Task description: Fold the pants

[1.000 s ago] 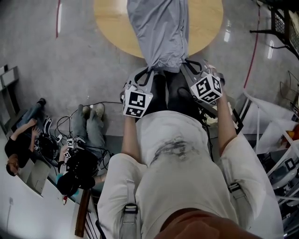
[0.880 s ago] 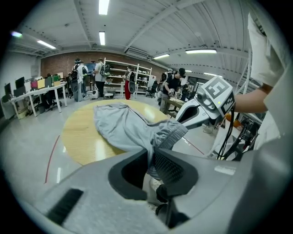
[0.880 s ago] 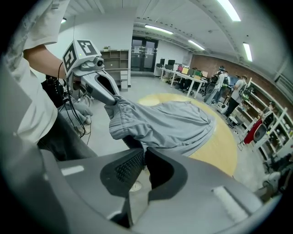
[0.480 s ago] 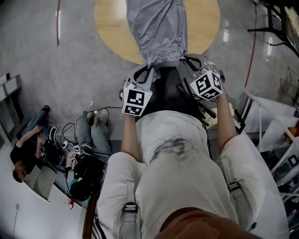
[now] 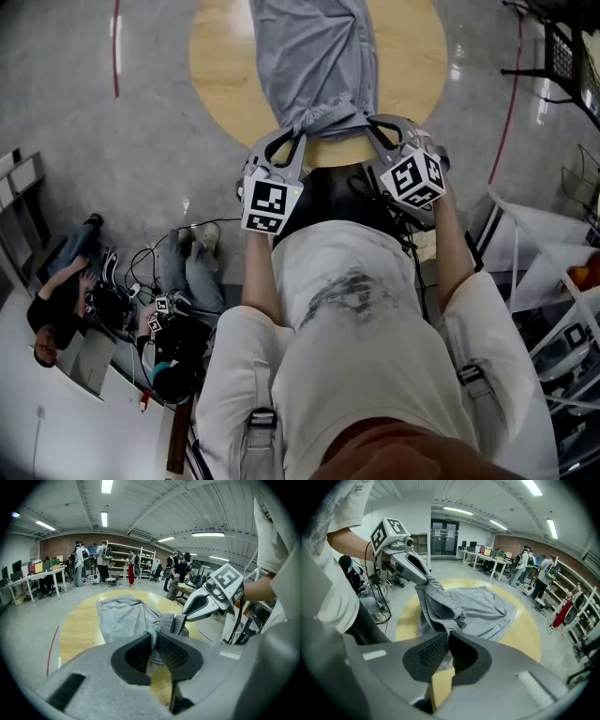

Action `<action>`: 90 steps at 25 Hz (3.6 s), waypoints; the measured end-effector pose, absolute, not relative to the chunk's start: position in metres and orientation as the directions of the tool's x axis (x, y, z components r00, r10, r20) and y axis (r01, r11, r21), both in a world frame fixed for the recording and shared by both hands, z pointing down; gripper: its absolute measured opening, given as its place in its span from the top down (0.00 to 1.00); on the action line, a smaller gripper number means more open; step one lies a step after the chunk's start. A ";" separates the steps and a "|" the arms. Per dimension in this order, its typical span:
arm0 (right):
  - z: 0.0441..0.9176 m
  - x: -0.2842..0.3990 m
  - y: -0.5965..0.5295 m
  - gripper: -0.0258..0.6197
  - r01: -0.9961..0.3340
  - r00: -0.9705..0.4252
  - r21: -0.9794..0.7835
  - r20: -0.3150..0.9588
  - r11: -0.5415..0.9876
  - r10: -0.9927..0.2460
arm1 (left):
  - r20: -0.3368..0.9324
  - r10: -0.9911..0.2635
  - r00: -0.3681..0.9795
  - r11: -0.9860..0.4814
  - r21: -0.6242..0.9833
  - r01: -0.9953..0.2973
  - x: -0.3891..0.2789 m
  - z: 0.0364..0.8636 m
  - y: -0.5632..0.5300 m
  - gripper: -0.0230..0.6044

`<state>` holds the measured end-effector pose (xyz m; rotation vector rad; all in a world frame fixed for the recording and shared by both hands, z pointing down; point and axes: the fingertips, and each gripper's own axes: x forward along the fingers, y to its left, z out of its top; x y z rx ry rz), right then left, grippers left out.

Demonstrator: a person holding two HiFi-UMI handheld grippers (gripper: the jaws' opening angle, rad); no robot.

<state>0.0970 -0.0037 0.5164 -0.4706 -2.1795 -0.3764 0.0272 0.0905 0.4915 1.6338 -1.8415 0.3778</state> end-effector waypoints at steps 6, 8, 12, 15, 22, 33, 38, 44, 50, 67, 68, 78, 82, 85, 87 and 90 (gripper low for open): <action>0.518 0.060 -0.030 0.92 0.467 -0.565 0.091 0.796 0.880 0.217 | 0.631 -0.775 -0.018 0.188 0.204 -0.961 -0.005 0.494 0.063 0.88; 0.518 0.051 -0.036 0.92 0.466 -0.568 0.091 0.793 0.880 0.219 | 0.632 -0.775 -0.014 0.186 0.207 -0.961 -0.012 0.494 0.057 0.88; 0.517 0.033 -0.051 0.92 0.456 -0.580 0.094 0.785 0.885 0.216 | 0.628 -0.778 -0.006 0.177 0.210 -0.961 -0.027 0.492 0.043 0.88; 0.514 0.017 -0.063 0.92 0.447 -0.590 0.100 0.780 0.889 0.209 | 0.622 -0.783 -0.006 0.171 0.207 -0.963 -0.042 0.489 0.030 0.88; 0.511 -0.014 -0.083 0.92 0.420 -0.606 0.101 0.771 0.902 0.196 | 0.614 -0.789 -0.001 0.154 0.196 -0.968 -0.079 0.487 0.010 0.88; 0.512 -0.062 -0.114 0.92 0.400 -0.629 0.115 0.756 0.909 0.182 | 0.608 -0.793 -0.031 0.176 0.181 -0.968 -0.126 0.494 -0.019 0.88; 0.512 -0.081 -0.130 0.92 0.397 -0.637 0.127 0.751 0.909 0.174 | 0.601 -0.798 -0.046 0.185 0.171 -0.968 -0.148 0.496 -0.034 0.88; 0.512 -0.097 -0.145 0.92 0.391 -0.649 0.134 0.741 0.911 0.170 | 0.600 -0.797 -0.065 0.194 0.154 -0.969 -0.167 0.499 -0.051 0.88; 0.519 -0.113 -0.160 0.92 0.388 -0.649 0.132 0.741 0.912 0.170 | 0.603 -0.794 -0.077 0.215 0.160 -0.963 -0.189 0.511 -0.067 0.88; 0.536 -0.177 -0.184 0.90 0.366 -0.681 0.091 0.704 0.926 0.200 | 0.640 -0.747 -0.177 0.359 0.165 -0.919 -0.247 0.553 -0.086 0.84; 0.535 -0.180 -0.186 0.89 0.356 -0.687 0.087 0.699 0.930 0.198 | 0.639 -0.746 -0.186 0.369 0.164 -0.915 -0.248 0.553 -0.086 0.83; 0.512 -0.196 -0.193 0.85 0.314 -0.736 0.123 0.658 0.942 0.159 | 0.580 -0.725 -0.372 0.507 0.085 -0.858 -0.278 0.518 -0.073 0.85; 0.497 -0.192 -0.184 0.85 0.310 -0.752 0.130 0.640 0.942 0.159 | 0.551 -0.730 -0.404 0.519 0.062 -0.853 -0.277 0.496 -0.066 0.93; 0.486 -0.187 -0.175 0.85 0.313 -0.765 0.141 0.624 0.939 0.161 | 0.535 -0.741 -0.406 0.508 0.051 -0.860 -0.269 0.482 -0.060 0.96; 0.478 -0.184 -0.168 0.85 0.311 -0.777 0.142 0.607 0.940 0.165 | 0.521 -0.751 -0.405 0.499 0.046 -0.866 -0.263 0.473 -0.056 0.96; 0.462 -0.177 -0.156 0.88 0.306 -0.795 0.156 0.584 0.939 0.162 | 0.495 -0.768 -0.406 0.491 0.047 -0.870 -0.252 0.456 -0.049 0.96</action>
